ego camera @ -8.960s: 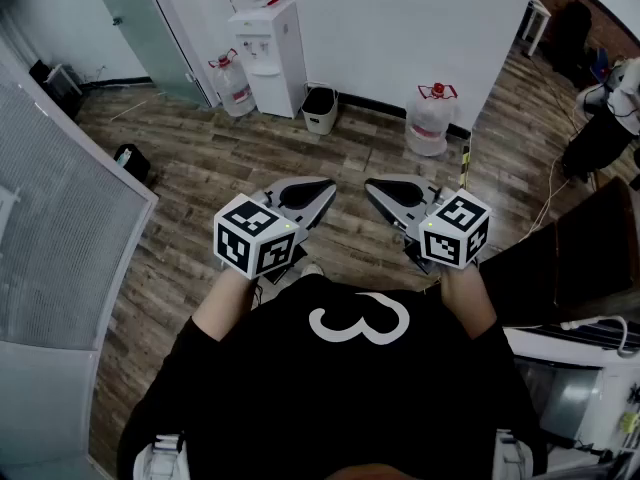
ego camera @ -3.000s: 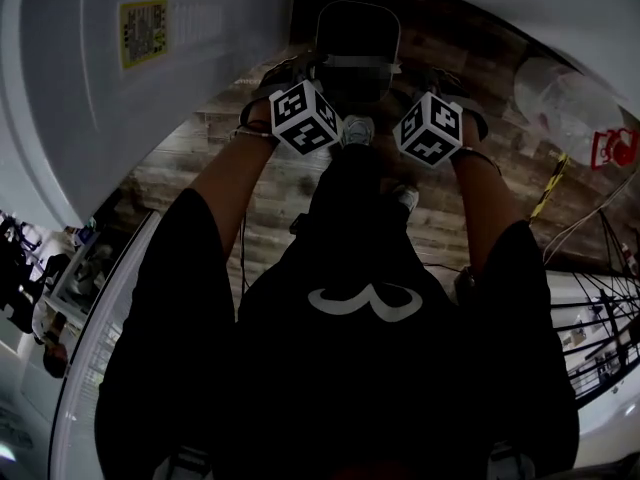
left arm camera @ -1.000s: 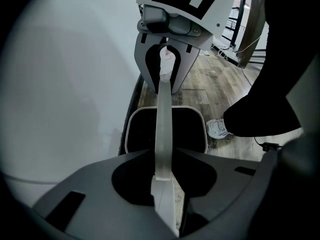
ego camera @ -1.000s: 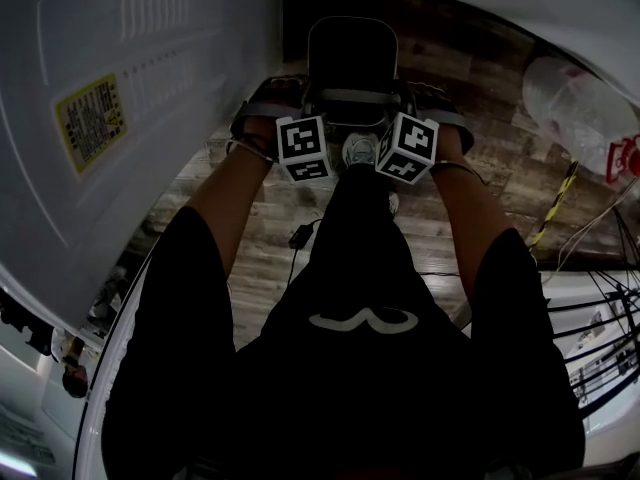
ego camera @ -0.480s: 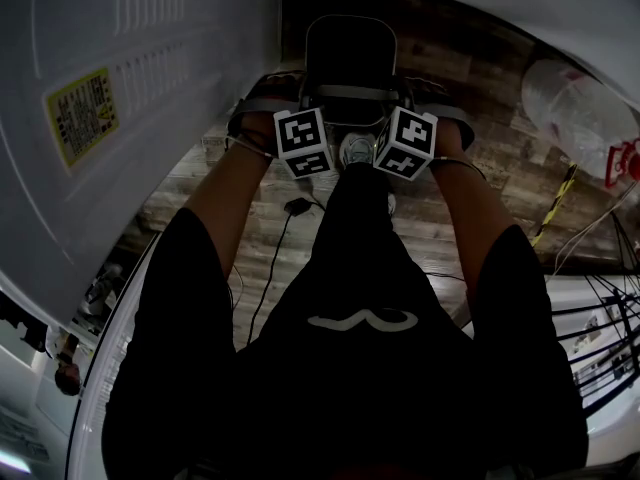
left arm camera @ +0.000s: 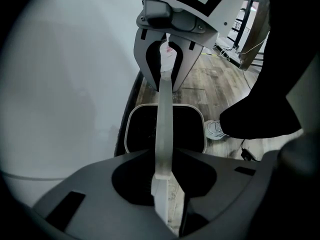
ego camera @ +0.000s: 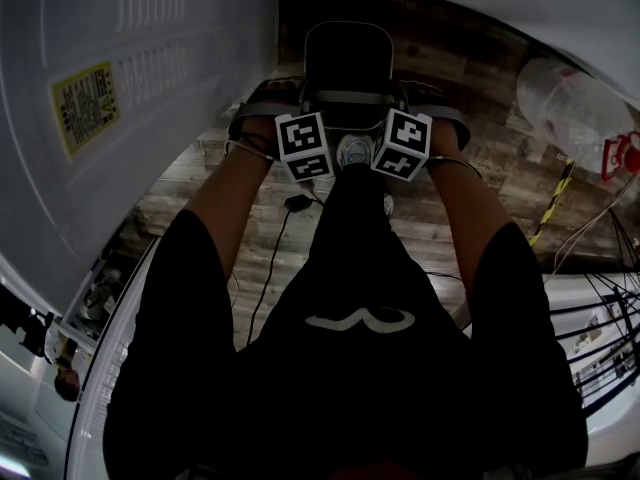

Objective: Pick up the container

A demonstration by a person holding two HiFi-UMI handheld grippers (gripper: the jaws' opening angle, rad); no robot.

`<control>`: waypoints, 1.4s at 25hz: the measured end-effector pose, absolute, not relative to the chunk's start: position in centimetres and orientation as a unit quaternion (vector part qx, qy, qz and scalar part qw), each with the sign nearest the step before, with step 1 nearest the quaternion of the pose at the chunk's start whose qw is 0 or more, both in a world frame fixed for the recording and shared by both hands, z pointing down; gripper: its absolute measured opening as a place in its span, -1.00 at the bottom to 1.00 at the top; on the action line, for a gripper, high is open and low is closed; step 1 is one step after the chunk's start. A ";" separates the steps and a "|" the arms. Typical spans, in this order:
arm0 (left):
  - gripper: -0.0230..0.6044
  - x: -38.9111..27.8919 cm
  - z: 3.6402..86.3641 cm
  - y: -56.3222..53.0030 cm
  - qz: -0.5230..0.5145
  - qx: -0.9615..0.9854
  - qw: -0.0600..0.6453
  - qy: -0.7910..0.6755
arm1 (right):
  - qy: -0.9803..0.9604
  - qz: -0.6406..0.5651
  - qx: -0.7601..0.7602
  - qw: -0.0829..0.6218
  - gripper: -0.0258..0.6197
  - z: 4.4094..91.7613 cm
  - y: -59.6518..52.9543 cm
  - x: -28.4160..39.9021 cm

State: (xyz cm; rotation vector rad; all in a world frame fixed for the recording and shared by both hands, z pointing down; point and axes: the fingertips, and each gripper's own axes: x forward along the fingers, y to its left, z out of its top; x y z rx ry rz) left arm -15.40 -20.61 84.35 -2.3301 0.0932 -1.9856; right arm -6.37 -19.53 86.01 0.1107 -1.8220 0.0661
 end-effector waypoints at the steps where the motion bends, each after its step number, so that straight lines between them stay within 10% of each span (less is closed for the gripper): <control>1: -0.61 -15.3 84.3 -20.4 -0.647 -0.761 0.037 0.029 | -0.789 0.028 0.047 0.612 -0.63 85.9 -19.4 -6.3; 35: -0.61 -10.1 71.6 -12.2 -0.644 -0.765 0.014 0.014 | -0.788 0.031 0.033 0.614 -0.63 72.7 -11.8 -1.0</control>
